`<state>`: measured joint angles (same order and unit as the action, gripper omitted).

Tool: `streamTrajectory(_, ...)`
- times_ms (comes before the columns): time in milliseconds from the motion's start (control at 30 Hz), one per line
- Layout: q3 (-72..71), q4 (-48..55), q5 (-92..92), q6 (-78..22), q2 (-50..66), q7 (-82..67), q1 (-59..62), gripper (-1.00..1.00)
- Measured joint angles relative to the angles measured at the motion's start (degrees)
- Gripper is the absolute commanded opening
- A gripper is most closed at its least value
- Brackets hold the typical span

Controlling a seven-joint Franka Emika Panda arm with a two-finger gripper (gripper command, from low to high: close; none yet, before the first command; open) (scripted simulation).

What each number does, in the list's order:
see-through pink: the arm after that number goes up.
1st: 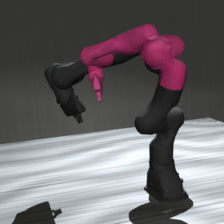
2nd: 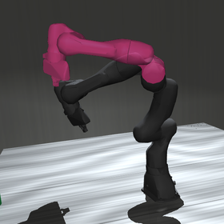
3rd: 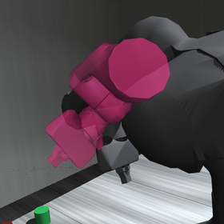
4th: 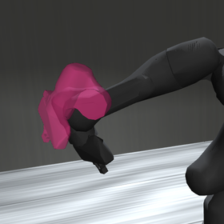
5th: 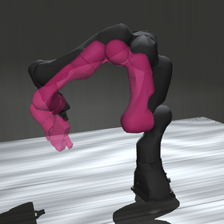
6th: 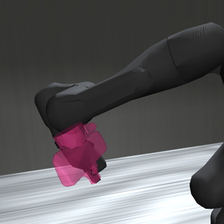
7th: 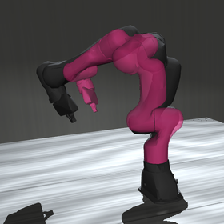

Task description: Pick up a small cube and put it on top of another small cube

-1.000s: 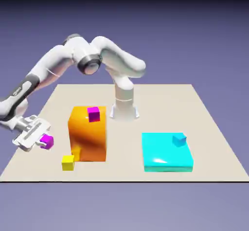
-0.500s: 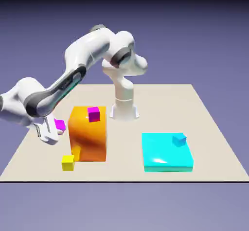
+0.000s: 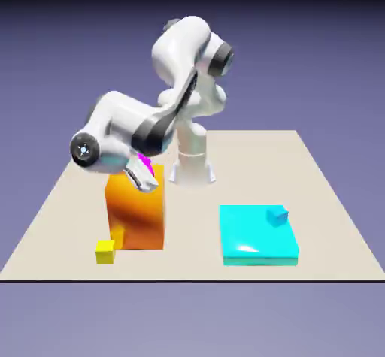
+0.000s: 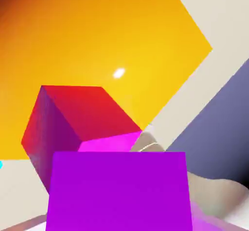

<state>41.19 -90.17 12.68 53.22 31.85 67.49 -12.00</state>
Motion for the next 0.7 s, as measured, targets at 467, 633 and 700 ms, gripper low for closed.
streamTrajectory(467,-11.8,-4.68,14.74,-1.77,-5.27,-10.04,18.75,-1.0)
streamTrajectory(633,-11.89,-12.91,13.96,3.54,-8.58,-10.39,16.45,1.0)
streamTrajectory(700,-11.87,-10.84,14.13,2.2,-7.75,-10.31,17.03,1.0)
